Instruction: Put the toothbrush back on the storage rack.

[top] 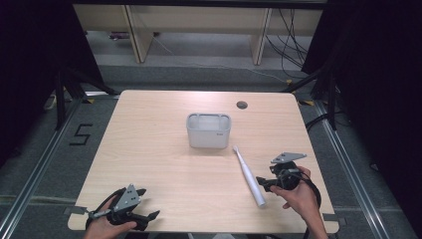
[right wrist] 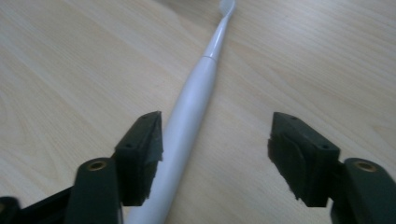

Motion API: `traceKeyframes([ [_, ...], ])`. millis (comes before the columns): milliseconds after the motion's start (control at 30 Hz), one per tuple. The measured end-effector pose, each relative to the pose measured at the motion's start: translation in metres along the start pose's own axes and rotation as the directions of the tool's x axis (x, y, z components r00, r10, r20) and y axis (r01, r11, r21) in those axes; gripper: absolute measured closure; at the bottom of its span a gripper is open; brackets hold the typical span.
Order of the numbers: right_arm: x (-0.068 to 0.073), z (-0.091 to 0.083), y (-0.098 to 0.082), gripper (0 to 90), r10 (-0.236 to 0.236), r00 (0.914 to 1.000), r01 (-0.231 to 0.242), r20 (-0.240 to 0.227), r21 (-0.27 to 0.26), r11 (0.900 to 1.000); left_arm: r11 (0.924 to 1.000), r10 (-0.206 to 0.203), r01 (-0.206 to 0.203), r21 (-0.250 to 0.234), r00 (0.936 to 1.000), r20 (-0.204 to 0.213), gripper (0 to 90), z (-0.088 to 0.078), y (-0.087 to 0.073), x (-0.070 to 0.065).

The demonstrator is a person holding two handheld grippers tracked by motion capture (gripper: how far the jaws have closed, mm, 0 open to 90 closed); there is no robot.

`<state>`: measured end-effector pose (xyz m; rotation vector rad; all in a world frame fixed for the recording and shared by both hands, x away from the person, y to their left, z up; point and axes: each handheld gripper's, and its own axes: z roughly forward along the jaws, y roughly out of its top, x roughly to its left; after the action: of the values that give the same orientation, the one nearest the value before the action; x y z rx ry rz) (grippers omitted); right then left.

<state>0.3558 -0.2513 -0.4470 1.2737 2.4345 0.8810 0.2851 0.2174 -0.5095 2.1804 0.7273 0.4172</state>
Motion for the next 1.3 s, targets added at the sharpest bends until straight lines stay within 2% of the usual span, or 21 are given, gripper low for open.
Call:
traceKeyframes([
  [33, 0.002, 0.004, 0.005, 38.9, -0.037, 0.9993, 0.037, -0.008, 0.029, 0.999, 1.0, 0.005, -0.005, 0.002, 1.0, 0.001, 14.7, 0.0, 0.0, 0.0],
  [100, 0.005, 0.008, 0.01, 40.0, -0.026, 0.9995, 0.026, -0.02, 0.05, 0.998, 1.0, 0.002, -0.002, 0.002, 1.0, -0.002, 14.7, 0.0, 0.0, 0.0],
  [200, 0.004, 0.012, 0.015, 42.3, -0.053, 0.9984, 0.054, -0.017, 0.074, 0.996, 0.9999, -0.008, 0.008, -0.01, 0.9999, 0.006, 14.7, 0.001, 0.0, -0.001],
  [233, 0.004, 0.017, 0.019, 43.4, -0.051, 0.9984, 0.053, -0.026, 0.112, 0.992, 0.9999, -0.008, 0.008, -0.01, 0.9999, 0.006, 14.8, 0.001, 0.0, -0.001],
  [267, 0.004, 0.017, 0.019, 43.4, -0.051, 0.9984, 0.053, -0.026, 0.112, 0.992, 0.9999, -0.008, 0.008, -0.01, 0.9999, 0.006, 14.7, 0.001, 0.0, -0.001],
  [367, 0.006, 0.023, 0.026, 45.5, -0.05, 0.9984, 0.054, -0.027, 0.16, 0.986, 0.9999, 0.01, -0.01, 0.008, 0.9999, 0.006, 14.7, 0.0, 0.0, 0.001],
  [467, 0.007, 0.026, 0.028, 45.8, -0.041, 0.999, 0.044, -0.017, 0.17, 0.984, 0.9999, 0.008, -0.008, 0.006, 1.0, 0.004, 14.7, 0.0, 0.0, 0.001],
  [600, 0.007, 0.033, 0.032, 45.9, -0.056, 0.9982, 0.059, -0.022, 0.2, 0.978, 0.9999, -0.01, 0.01, -0.009, 0.9999, 0.008, 14.7, 0.0, 0.0, -0.001],
  [633, 0.008, 0.036, 0.033, 46.8, -0.066, 0.9974, 0.071, -0.029, 0.215, 0.974, 1.0, 0.0, 0.0, 0.0, 1.0, 0.001, 14.7, 0.0, 0.0, 0.0],
  [767, 0.008, 0.042, 0.035, 47.6, -0.065, 0.9975, 0.07, -0.029, 0.23, 0.971, 0.9996, 0.019, -0.019, 0.021, 0.9997, 0.013, 14.7, -0.001, 0.001, 0.001],
  [800, 0.008, 0.044, 0.036, 47.9, -0.06, 0.9982, 0.059, -0.002, 0.249, 0.967, 0.9996, 0.018, -0.019, 0.021, 0.9998, 0.011, 14.8, -0.001, 0.001, 0.001],
  [833, 0.008, 0.044, 0.037, 47.9, -0.062, 0.9979, 0.065, -0.022, 0.25, 0.966, 0.9998, 0.017, -0.017, 0.008, 0.9999, -0.001, 14.7, 0.0, 0.0, 0.001],
  [867, 0.009, 0.045, 0.038, 48.1, -0.054, 0.9982, 0.059, -0.026, 0.256, 0.965, 0.9999, -0.017, 0.017, 0.001, 0.9997, 0.02, 14.7, 0.001, 0.0, -0.001],
  [900, 0.009, 0.047, 0.039, 48.6, -0.062, 0.9977, 0.067, -0.028, 0.259, 0.964, 1.0, 0.002, -0.002, 0.004, 1.0, 0.001, 14.7, 0.001, -0.001, 0.001],
  [1000, 0.009, 0.051, 0.041, 50.1, -0.083, 0.9958, 0.09, -0.037, 0.266, 0.96, 0.9998, 0.017, -0.017, 0.007, 0.9998, 0.004, 14.7, 0.001, 0.0, 0.002],
  [1067, 0.011, 0.054, 0.042, 50.8, -0.062, 0.9976, 0.068, -0.03, 0.292, 0.954, 0.9997, 0.017, -0.018, 0.02, 0.9998, 0.011, 14.7, -0.001, 0.001, 0.001],
  [1100, 0.012, 0.055, 0.042, 51.2, -0.052, 0.9984, 0.056, -0.023, 0.303, 0.951, 0.9999, -0.011, 0.011, 0.001, 0.9997, 0.021, 14.8, 0.0, 0.0, -0.001],
  [1133, 0.011, 0.058, 0.044, 52.0, -0.078, 0.9966, 0.082, -0.028, 0.311, 0.947, 0.9998, -0.018, 0.018, 0.003, 0.9996, 0.021, 14.7, 0.0, 0.0, -0.001],
  [1200, 0.011, 0.059, 0.044, 52.3, -0.07, 0.997, 0.077, -0.032, 0.316, 0.946, 0.9997, -0.022, 0.022, -0.005, 0.9996, 0.017, 14.7, 0.001, 0.0, -0.001],
  [1233, 0.011, 0.063, 0.046, 53.1, -0.081, 0.9959, 0.09, -0.041, 0.328, 0.94, 1.0, 0.002, -0.002, -0.003, 1.0, -0.001, 14.7, 0.001, 0.0, 0.0],
  [1300, 0.011, 0.064, 0.046, 53.6, -0.084, 0.9953, 0.095, -0.048, 0.329, 0.94, 1.0, 0.009, -0.009, 0.004, 1.0, 0.004, 14.7, 0.001, 0.0, 0.0],
])
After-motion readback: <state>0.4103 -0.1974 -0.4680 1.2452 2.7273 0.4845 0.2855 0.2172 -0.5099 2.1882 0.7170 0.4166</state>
